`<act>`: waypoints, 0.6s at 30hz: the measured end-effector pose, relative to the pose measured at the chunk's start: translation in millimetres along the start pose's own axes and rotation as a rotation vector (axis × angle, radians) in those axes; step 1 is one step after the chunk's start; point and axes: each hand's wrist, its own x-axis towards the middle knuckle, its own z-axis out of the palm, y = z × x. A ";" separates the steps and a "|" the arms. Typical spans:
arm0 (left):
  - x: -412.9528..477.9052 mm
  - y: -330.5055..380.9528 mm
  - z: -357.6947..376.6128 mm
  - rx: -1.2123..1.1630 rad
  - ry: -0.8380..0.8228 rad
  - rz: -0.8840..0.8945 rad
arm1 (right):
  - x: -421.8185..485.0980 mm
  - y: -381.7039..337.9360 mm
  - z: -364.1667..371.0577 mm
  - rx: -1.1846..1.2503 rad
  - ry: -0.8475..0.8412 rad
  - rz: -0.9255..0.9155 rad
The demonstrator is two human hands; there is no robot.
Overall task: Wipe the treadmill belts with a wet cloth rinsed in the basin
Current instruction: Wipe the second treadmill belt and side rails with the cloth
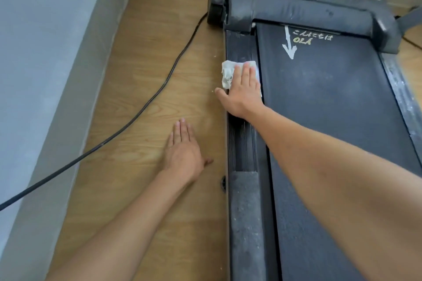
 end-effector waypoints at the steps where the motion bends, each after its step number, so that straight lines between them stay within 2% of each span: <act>1: 2.8 4.5 -2.6 0.017 -0.041 -0.023 | 17.1 -2.0 -6.0 -0.022 -0.001 0.005; 4: 8.7 11.5 -3.0 0.088 -0.088 -0.054 | 65.3 -12.8 -24.6 -0.078 -0.004 0.044; 7: 7.9 9.4 3.6 0.135 -0.045 -0.027 | 103.3 -24.6 -41.5 -0.071 -0.020 0.101; 10: 8.0 6.9 6.9 0.162 -0.037 -0.022 | 116.3 -31.3 -35.8 -0.042 0.051 0.148; 12: 9.7 7.0 7.4 0.212 -0.021 -0.017 | 116.6 -30.3 -29.8 -0.066 0.098 0.125; 18: 10.2 5.4 5.5 0.232 -0.049 -0.026 | 83.8 -10.8 -30.3 -0.114 0.039 -0.067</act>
